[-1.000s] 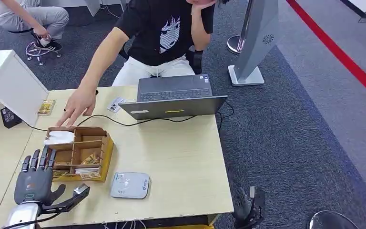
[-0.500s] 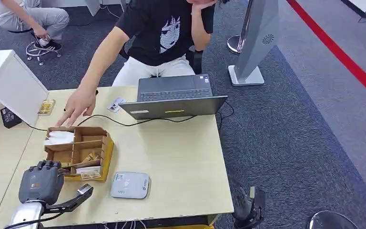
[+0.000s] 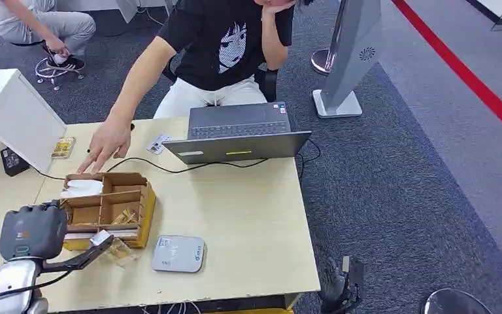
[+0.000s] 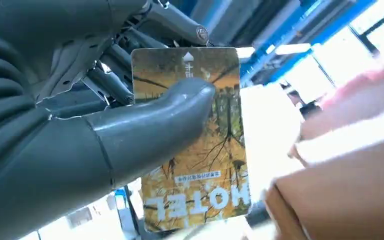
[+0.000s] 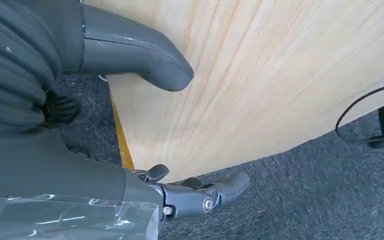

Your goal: Pass the card to the sensor for recognition and then transmit it.

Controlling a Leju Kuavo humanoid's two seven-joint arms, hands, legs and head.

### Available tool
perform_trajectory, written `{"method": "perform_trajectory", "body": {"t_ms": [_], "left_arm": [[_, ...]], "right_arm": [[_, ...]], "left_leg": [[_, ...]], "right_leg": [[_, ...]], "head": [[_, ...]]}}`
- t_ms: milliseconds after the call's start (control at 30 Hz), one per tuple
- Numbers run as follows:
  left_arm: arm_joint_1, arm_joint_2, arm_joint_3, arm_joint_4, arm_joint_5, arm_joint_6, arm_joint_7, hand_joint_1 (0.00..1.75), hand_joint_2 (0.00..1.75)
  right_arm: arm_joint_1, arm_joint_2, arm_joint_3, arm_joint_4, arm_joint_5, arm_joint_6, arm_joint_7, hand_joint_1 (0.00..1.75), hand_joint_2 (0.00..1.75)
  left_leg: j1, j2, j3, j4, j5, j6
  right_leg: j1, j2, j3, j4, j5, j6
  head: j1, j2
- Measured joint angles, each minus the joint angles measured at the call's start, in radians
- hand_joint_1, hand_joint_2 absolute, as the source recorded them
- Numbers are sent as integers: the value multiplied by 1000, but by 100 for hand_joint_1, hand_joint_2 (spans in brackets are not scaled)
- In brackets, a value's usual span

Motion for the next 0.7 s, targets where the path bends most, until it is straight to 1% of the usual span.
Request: {"method": "perform_trajectory", "body": {"t_ms": [33,100,200,233,300,400,433,533,567,700], "left_arm": [[-4,5,5,-8,0,0,-1,161,175],[-8,12,11,-20,0,0,-2,157,175],[-16,26,16,-33,0,-3,-2,161,175],[-22,31,24,-37,0,-13,-11,159,175],[-38,37,42,-38,0,-28,-26,162,175],[-72,36,76,-35,0,-65,-48,175,175],[-87,35,88,-31,0,-75,-53,175,175],[-138,34,119,10,0,-103,-60,175,175],[-162,32,129,40,0,-116,-60,175,175],[-229,23,145,133,0,-145,-31,175,175]], "right_arm": [[0,0,0,0,1,0,0,0,175],[0,0,0,0,1,0,0,0,175],[0,0,0,0,3,0,0,0,175],[0,0,1,0,4,1,0,0,175],[0,0,3,0,5,1,0,0,175],[-1,0,7,0,16,1,6,0,175],[-1,0,9,0,19,1,7,0,175],[-2,0,15,0,27,2,16,0,175],[-4,0,20,0,27,2,21,0,175],[-9,0,34,0,42,2,30,0,175]], "left_leg": [[0,0,0,0,0,0],[0,0,0,0,0,0],[0,0,0,0,0,0],[0,0,0,0,0,0],[0,0,0,0,0,0],[0,0,0,0,0,0],[1,0,0,0,0,-1],[1,0,0,0,1,-1],[1,1,1,0,1,-1],[4,3,1,0,1,-1]], "right_leg": [[0,0,0,0,0,0],[0,0,0,0,0,0],[0,0,0,0,0,0],[0,0,0,0,0,0],[0,0,0,0,0,0],[0,0,0,0,0,0],[0,0,0,0,0,0],[1,1,0,0,1,-1],[1,1,0,1,1,-2],[4,4,0,0,3,-4]], "head": [[0,0],[0,0],[0,0],[0,0],[0,0],[0,0],[0,0],[0,0],[0,0],[0,0]]}}
